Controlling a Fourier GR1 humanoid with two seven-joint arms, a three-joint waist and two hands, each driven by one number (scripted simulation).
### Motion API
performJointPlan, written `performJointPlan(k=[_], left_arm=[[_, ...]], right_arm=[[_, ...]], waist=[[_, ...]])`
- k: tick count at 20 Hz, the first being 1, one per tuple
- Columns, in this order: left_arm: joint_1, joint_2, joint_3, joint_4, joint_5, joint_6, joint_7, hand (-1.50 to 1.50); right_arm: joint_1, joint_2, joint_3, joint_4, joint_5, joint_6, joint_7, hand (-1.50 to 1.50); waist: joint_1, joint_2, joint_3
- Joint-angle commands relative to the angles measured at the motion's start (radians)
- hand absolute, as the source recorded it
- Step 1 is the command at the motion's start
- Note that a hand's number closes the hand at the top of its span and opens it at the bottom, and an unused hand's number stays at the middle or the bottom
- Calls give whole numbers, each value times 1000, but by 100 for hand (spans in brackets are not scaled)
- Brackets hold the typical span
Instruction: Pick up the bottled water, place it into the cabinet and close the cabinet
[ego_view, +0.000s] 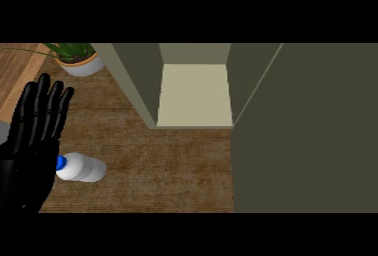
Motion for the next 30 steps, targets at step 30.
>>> performJointPlan(k=[30], left_arm=[[562, 59, 278, -99, 654, -386, 200, -150]], right_arm=[[442, 137, 163, -219, -231, 108, 83, -150]], waist=[[8, -28, 12]])
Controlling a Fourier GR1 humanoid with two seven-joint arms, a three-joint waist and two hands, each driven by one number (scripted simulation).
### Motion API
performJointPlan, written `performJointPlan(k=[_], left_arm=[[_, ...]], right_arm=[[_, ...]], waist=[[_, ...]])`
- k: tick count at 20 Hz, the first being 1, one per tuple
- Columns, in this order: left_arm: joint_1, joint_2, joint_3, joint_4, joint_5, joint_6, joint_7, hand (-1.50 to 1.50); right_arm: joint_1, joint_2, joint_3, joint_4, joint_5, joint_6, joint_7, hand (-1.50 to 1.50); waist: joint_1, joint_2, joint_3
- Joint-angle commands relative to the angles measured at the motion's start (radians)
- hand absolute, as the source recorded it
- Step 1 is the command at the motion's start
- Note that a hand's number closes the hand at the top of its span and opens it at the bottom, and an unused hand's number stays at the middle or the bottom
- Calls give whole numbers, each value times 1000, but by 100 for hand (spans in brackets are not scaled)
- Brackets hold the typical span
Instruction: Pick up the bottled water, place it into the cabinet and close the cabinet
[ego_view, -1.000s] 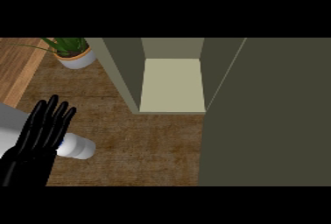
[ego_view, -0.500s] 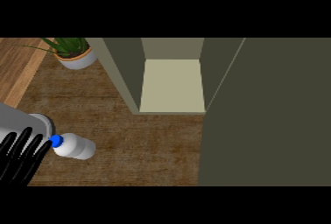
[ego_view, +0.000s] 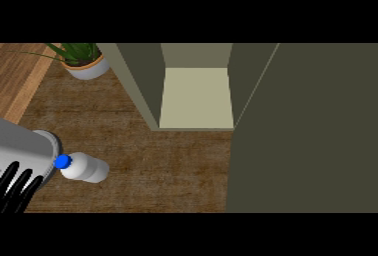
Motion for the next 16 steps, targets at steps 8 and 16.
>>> performJointPlan(k=[8, 16], left_arm=[[20, -39, 123, 124, 14, -157, -88, -150], [-82, 34, 279, 327, 19, -215, -151, -150]], right_arm=[[80, 19, 55, 47, 81, 35, -120, -150], [105, -3, 27, 60, 34, 88, -165, -150]], waist=[[0, 0, 0], [-3, 1, 0]])
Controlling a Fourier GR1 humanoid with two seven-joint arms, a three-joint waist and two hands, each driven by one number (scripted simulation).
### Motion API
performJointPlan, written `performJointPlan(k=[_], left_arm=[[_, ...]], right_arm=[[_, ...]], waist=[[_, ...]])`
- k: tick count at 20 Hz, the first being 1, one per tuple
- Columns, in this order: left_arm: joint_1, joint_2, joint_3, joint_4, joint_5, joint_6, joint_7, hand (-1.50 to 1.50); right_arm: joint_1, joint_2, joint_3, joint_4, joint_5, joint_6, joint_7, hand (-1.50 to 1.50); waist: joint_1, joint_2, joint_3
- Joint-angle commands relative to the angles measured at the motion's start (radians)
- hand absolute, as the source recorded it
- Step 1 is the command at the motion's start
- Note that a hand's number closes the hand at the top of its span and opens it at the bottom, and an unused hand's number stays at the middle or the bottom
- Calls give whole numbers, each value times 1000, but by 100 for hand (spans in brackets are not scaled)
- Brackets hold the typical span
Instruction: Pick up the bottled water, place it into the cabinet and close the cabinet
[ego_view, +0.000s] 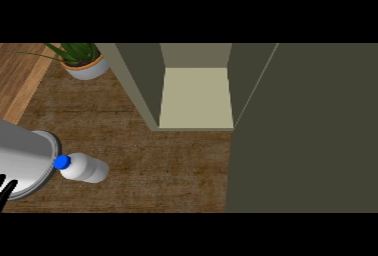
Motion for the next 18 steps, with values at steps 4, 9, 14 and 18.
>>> performJointPlan(k=[4, 9, 14, 18], left_arm=[[-115, 36, 70, 157, -74, -28, -52, -150], [-216, 9, 35, 288, -262, -27, -159, -150], [-278, 45, 48, 468, -344, -54, -252, -150], [-331, 93, 65, 632, -370, -101, -341, -150]], right_arm=[[-4, -23, -43, 31, -26, 32, -40, -150], [53, -2, 37, -26, 27, 16, -26, -150], [110, -33, 8, -7, -19, 73, -90, -150], [89, -30, 24, -60, 3, 36, -31, -150]], waist=[[-2, 1, 0], [-5, 1, 0], [-7, 1, 0], [-6, 1, 0]])
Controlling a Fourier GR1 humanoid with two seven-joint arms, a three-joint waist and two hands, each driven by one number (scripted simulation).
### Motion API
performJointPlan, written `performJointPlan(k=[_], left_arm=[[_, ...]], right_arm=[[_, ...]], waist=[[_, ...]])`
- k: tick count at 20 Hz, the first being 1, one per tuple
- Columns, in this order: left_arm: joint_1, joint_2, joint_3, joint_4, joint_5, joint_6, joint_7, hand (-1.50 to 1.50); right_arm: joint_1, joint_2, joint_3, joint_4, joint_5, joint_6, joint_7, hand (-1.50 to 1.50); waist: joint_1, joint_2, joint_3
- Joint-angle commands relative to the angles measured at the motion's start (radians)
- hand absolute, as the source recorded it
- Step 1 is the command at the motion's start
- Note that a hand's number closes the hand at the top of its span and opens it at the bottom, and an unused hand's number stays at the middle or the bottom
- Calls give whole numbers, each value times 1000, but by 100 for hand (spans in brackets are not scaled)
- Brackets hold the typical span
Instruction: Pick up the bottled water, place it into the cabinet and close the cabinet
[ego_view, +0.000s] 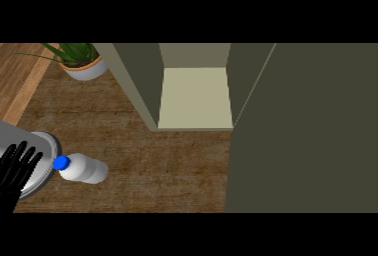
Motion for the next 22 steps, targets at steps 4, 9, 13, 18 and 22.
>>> performJointPlan(k=[4, 9, 13, 18, 22], left_arm=[[-93, 9, -13, 199, -66, 23, -30, -150], [-160, 37, 2, 394, -105, 5, -128, -150], [-254, 32, -7, 527, -120, 36, -125, -150], [-334, 89, 3, 753, -156, -8, -252, -150], [-328, 111, -21, 886, -233, -24, -432, -150]], right_arm=[[39, -7, 27, -5, 13, 17, -31, -150], [-2, 20, 46, -34, 14, -26, 14, -150], [51, -9, 31, -4, 7, 24, -41, -150], [58, -13, 32, 3, 14, 23, -53, -150], [55, -8, 38, 14, 29, 22, -69, -150]], waist=[[-5, 2, -3], [-5, 4, -4], [-11, 4, -4], [-11, 4, -4], [-12, 5, -5]])
